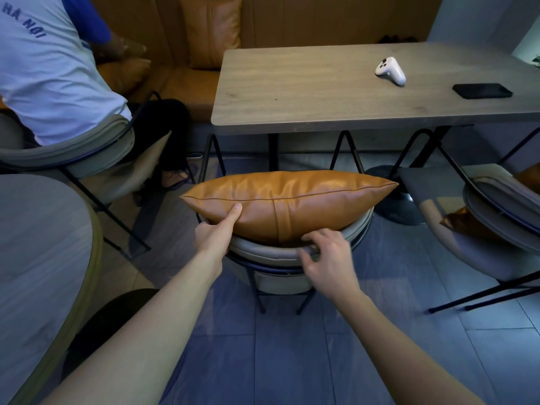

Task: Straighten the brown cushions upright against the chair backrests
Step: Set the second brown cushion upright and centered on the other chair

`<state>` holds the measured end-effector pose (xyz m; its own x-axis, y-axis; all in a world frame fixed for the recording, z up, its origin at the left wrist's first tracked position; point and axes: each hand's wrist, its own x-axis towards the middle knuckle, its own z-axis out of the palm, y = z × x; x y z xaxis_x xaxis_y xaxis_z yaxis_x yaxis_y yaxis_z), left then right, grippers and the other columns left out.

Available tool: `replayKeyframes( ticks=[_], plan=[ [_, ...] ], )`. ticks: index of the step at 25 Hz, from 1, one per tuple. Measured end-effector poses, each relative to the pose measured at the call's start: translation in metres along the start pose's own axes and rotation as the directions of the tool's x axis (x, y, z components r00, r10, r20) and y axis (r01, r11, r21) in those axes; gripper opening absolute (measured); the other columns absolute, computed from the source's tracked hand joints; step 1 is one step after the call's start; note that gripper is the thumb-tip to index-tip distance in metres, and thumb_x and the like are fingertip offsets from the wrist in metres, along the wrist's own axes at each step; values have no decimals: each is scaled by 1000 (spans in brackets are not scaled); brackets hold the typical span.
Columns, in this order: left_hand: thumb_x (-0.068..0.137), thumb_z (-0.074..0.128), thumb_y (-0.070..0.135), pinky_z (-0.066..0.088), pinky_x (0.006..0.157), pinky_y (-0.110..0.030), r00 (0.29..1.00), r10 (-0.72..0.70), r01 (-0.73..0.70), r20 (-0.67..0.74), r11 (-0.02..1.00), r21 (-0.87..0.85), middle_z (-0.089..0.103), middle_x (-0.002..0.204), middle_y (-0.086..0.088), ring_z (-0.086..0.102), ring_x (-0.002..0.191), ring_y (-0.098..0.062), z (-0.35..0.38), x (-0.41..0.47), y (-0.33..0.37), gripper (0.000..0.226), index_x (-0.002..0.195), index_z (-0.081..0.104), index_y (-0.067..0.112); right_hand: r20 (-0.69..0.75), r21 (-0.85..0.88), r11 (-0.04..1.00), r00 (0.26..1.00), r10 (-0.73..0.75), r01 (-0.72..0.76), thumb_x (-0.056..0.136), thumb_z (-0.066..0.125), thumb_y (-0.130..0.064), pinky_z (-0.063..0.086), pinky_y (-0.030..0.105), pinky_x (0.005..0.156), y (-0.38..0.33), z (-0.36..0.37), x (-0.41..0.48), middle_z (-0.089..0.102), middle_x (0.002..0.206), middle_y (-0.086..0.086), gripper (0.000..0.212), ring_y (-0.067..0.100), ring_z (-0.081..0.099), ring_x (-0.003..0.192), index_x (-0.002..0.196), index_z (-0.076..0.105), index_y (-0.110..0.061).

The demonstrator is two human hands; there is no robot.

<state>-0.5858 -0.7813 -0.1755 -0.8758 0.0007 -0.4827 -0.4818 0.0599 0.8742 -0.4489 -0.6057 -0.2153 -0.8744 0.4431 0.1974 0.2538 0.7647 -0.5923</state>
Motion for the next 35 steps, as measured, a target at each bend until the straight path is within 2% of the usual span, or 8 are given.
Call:
replayKeyframes(
  ticks=[5, 8, 10, 15, 19, 28, 33, 35],
  plan=[
    [79, 84, 45, 50, 100, -41, 998, 2, -1, 67, 1000, -11, 62, 131, -3, 58, 119, -24, -4, 0, 2, 77, 141, 52, 13, 41, 285, 662, 699, 714, -693, 82, 80, -27, 36, 59, 106, -16, -8, 11, 29, 158, 17, 89, 44, 35, 139, 152, 27, -15],
    [83, 82, 41, 49, 104, -45, 995, -7, 10, 97, 1000, -30, 59, 124, -1, 56, 114, -22, -4, 0, 4, 72, 142, 51, 13, 329, 581, 246, 500, 801, -776, 76, 81, -27, 53, 57, 96, -1, -8, 24, 46, 147, 21, 102, 44, 54, 121, 156, 18, -22],
    [85, 81, 39, 48, 106, -46, 995, 1, 3, 98, 999, -37, 57, 123, 0, 54, 113, -22, -3, 0, 4, 71, 142, 50, 12, 395, 611, 188, 501, 770, -769, 75, 79, -24, 60, 51, 79, 3, -8, 22, 58, 128, 15, 87, 35, 61, 104, 148, 32, -21],
    [83, 82, 40, 45, 111, -48, 995, 23, -16, 97, 998, -65, 60, 130, -2, 56, 125, -26, -9, -3, -3, 74, 143, 50, 13, 318, 645, 253, 554, 769, -721, 46, 79, -41, 59, 49, 85, 0, -1, 9, 67, 114, 8, 100, 34, 67, 100, 138, 46, -22],
    [79, 84, 45, 44, 112, -50, 997, 8, -4, 82, 999, -44, 63, 135, -3, 57, 126, -26, -13, -2, -13, 78, 142, 51, 12, 279, 637, 309, 585, 762, -706, 47, 80, -45, 53, 42, 73, 6, 2, -6, 71, 109, 5, 89, 33, 69, 99, 129, 54, -23],
    [66, 82, 61, 48, 108, -50, 993, 7, -8, 117, 1000, 2, 62, 138, -3, 58, 126, -29, -2, 2, -7, 94, 142, 52, 14, 281, 592, 389, 633, 721, -706, 44, 87, -61, 57, 53, 97, 22, -5, -3, 70, 123, 5, 101, 28, 69, 107, 133, 56, -22],
    [83, 79, 52, 39, 115, -49, 974, -19, 26, 225, 999, -27, 46, 155, -3, 45, 140, -28, -17, -16, -6, 95, 157, 32, 16, 167, 254, 665, 709, 685, -703, 77, 76, -65, 42, 58, 108, -1, -22, -14, 34, 158, 19, 113, 44, 43, 137, 160, 14, -20],
    [83, 79, 49, 37, 117, -47, 964, -15, 19, 264, 1000, -13, 42, 159, -2, 42, 143, -26, -28, -22, -11, 96, 159, 29, 20, -57, -102, 866, 872, 487, -490, 89, 68, -54, 45, 58, 99, -4, -21, -22, 46, 145, 21, 76, 47, 50, 127, 146, 41, -13]
  ],
)
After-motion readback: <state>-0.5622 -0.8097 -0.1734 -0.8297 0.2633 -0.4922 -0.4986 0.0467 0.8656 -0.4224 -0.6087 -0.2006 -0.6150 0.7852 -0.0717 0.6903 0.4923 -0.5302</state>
